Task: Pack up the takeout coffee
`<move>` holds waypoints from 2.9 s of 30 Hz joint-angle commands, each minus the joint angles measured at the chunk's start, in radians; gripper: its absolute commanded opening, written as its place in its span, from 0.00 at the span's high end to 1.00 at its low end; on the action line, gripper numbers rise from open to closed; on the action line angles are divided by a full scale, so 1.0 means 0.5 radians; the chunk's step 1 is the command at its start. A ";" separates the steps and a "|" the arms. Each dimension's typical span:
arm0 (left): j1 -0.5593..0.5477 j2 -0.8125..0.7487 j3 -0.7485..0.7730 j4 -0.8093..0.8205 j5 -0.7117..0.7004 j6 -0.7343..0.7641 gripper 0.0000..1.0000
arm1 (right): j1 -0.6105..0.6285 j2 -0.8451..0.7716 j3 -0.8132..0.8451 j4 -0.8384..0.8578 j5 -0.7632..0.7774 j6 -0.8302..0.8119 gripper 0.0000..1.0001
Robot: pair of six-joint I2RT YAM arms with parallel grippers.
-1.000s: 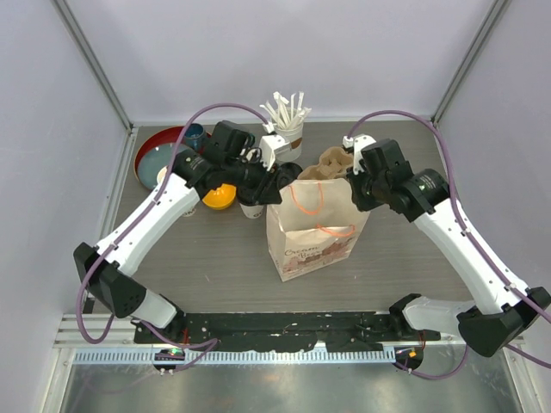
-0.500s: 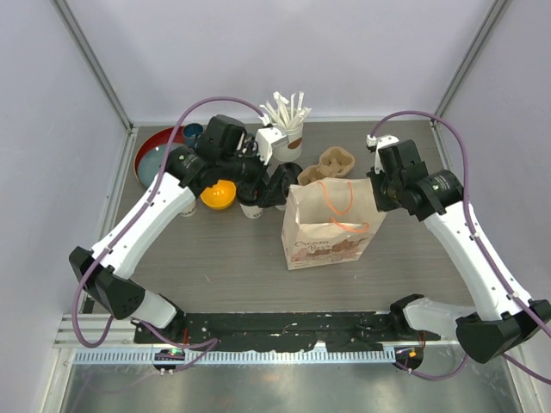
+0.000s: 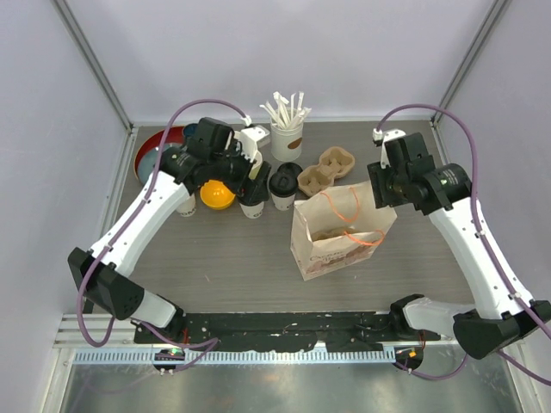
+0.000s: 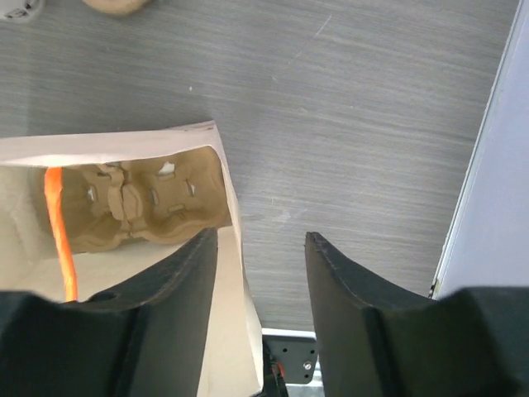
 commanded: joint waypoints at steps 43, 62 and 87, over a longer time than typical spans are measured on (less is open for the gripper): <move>0.786 -0.437 -0.272 -0.065 0.238 0.071 0.14 | 0.822 1.931 1.738 -0.060 -0.338 -1.045 0.56; 0.789 -0.407 -0.288 -0.071 0.330 0.074 0.14 | 0.819 2.078 1.604 0.075 -0.353 -1.082 0.62; 0.792 -0.382 -0.232 -0.126 0.406 0.096 0.14 | 0.797 1.867 1.524 0.108 -0.414 -1.020 0.99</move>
